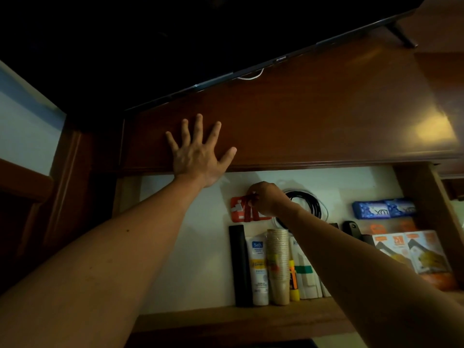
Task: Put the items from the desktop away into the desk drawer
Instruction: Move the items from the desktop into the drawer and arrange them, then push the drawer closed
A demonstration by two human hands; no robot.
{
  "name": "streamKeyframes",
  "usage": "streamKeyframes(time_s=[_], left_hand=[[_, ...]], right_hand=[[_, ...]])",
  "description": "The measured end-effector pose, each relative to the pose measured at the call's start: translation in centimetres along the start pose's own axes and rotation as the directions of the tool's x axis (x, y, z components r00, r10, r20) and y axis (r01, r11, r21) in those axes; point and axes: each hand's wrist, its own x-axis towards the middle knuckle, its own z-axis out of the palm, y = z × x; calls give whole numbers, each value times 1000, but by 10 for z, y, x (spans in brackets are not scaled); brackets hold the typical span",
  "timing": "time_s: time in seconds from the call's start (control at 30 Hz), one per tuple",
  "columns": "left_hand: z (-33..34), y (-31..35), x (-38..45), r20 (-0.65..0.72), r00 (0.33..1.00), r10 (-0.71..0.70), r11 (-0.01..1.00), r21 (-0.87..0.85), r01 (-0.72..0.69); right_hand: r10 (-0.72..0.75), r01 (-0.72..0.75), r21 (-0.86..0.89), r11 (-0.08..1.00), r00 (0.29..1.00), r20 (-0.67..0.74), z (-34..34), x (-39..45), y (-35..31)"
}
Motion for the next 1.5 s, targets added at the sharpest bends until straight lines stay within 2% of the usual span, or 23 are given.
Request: streamKeyframes(time_s=[0.27, 0.53, 0.7, 1.07, 1.5], left_hand=[[2, 0, -1, -26, 1000, 4, 1000, 0, -4], [4, -1, 0, -30, 1000, 10, 1000, 4, -10], [3, -1, 0, -29, 1000, 11, 1000, -3, -11], [1, 0, -1, -20, 1000, 10, 1000, 10, -10], [-1, 1, -4, 26, 1000, 9, 1000, 28, -9]], right_hand=[[-28, 16, -104, 994, 994, -109, 15, -5, 1], [-94, 35, -280, 959, 976, -198, 31, -17, 6], [-103, 34, -328, 944, 975, -197, 33, -19, 6], [-106, 46, -331, 942, 980, -168, 31, -24, 5], [-119, 59, -248, 967, 965, -235, 26, -41, 8]])
